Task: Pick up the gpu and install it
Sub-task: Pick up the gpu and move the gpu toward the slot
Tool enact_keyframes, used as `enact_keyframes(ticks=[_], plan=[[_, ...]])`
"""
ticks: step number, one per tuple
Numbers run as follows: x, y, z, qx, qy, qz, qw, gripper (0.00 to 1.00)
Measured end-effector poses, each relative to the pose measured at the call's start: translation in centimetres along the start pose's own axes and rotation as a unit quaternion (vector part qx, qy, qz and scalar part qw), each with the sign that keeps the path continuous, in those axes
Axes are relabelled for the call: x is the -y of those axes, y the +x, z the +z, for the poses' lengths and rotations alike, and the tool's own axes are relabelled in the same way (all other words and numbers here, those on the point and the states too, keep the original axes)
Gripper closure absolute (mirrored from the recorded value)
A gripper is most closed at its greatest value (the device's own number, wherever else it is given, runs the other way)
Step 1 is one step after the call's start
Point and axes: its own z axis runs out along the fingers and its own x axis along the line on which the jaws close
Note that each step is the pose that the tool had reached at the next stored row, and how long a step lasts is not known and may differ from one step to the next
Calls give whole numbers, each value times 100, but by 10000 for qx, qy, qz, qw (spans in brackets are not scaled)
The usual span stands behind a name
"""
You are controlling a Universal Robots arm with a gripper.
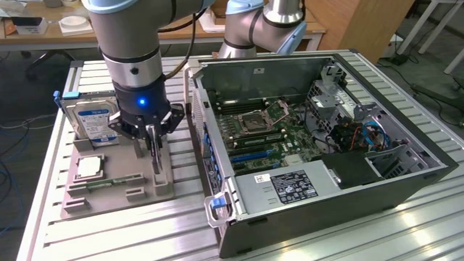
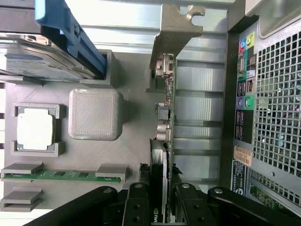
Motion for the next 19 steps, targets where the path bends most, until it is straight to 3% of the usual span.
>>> enact_keyframes(ticks=[6, 9, 11, 13, 19], plan=[[-6, -2, -127, 1, -8, 1, 10000, 73], [-9, -4, -212, 5, -28, 1, 10000, 73], [-12, -6, -298, 6, -56, 2, 10000, 73], [-12, -6, -298, 7, -69, 2, 10000, 73], [-13, -6, -299, 7, -68, 5, 10000, 73]])
